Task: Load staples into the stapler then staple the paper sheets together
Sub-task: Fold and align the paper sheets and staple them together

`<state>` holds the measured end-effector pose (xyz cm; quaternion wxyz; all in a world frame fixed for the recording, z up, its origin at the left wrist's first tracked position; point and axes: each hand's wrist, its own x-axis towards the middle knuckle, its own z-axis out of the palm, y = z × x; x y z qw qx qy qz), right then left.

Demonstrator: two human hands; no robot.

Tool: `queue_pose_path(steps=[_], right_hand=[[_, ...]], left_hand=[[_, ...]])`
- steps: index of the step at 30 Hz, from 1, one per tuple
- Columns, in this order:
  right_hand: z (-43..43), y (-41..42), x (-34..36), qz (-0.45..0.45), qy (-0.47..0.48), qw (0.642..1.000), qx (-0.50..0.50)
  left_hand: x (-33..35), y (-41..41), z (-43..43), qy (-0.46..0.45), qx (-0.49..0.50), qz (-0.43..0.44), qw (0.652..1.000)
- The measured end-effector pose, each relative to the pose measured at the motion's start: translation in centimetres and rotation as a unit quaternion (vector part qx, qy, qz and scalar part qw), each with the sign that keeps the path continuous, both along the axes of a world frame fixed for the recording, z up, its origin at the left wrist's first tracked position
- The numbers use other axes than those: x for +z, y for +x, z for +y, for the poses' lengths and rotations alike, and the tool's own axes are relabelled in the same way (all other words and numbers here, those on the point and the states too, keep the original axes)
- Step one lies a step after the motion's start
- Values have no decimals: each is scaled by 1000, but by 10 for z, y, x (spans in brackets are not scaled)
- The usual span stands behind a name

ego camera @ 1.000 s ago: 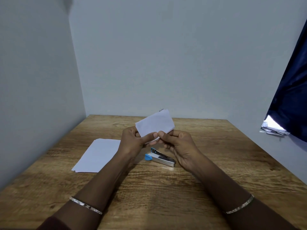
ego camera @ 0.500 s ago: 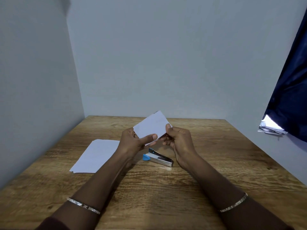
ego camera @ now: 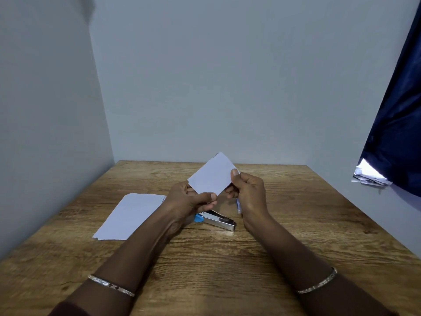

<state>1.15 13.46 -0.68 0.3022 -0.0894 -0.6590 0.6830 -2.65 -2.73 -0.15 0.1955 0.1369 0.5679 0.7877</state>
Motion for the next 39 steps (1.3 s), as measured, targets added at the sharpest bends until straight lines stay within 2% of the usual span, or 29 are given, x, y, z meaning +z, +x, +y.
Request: queue_pose_path(steps=[3,9,16,21,26,39], right_hand=[[3,0,1,1,1,1000,17],[0,4,-2,-25,38,987,153],[-4,4,-2,-31,53,989,132],[-1,2,2,-46,-77,990,104],[7,1,5,-18,-145,986,81],[14,2,6,26,-124,989,78]], left_hand=[[0,1,-1,-2,6,18,1000],[-1,-3,-6,7,57,58,997],[-3,-6,-5,-28,63,50,996],[-2,-3,-3,-31,34,39,998],[-2,-2,-2,-28,22,35,999],[-5,-3,-2,-56,7,50,997]])
